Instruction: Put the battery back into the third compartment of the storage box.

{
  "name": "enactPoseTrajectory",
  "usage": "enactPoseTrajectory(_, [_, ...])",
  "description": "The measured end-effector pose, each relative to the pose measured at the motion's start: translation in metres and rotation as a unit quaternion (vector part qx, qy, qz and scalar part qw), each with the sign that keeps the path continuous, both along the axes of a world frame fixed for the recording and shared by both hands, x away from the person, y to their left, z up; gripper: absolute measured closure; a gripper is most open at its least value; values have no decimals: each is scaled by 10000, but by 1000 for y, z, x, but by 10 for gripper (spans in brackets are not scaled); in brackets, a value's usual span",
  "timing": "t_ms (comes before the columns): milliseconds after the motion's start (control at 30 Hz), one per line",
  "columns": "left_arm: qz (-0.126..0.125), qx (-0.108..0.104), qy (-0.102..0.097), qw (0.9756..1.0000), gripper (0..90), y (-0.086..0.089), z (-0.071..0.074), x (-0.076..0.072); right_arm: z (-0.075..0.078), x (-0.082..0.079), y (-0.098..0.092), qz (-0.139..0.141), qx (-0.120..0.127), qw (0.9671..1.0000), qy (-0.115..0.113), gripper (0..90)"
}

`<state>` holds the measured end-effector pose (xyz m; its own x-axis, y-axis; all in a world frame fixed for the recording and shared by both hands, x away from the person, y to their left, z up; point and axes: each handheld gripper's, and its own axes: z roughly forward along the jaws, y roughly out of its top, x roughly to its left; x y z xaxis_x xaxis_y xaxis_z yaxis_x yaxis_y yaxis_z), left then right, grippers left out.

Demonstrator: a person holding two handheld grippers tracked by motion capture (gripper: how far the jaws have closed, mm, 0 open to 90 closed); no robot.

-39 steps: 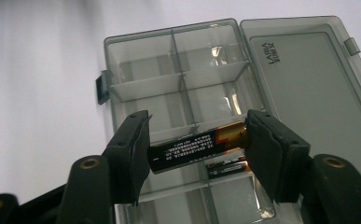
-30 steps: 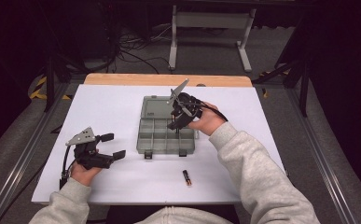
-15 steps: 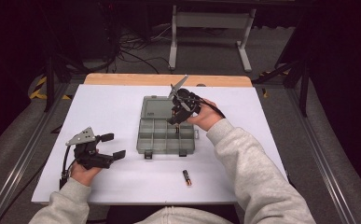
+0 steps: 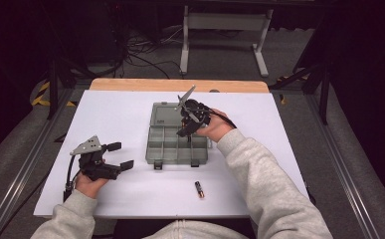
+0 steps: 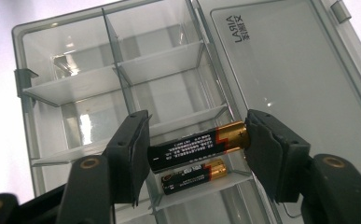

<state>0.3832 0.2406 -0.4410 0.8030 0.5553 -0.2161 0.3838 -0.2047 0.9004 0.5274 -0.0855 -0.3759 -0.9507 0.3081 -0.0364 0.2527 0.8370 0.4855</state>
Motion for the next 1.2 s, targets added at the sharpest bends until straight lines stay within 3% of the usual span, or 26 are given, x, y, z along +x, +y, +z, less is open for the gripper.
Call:
enactPoseTrajectory(533, [14,18,-1,10000,61,0,0,0,-14,3,3,3,-171,9998,44,417])
enactPoseTrajectory(1200, [3,-15,1,10000,61,0,0,0,-19,4,4,63,-228,9997,79,414])
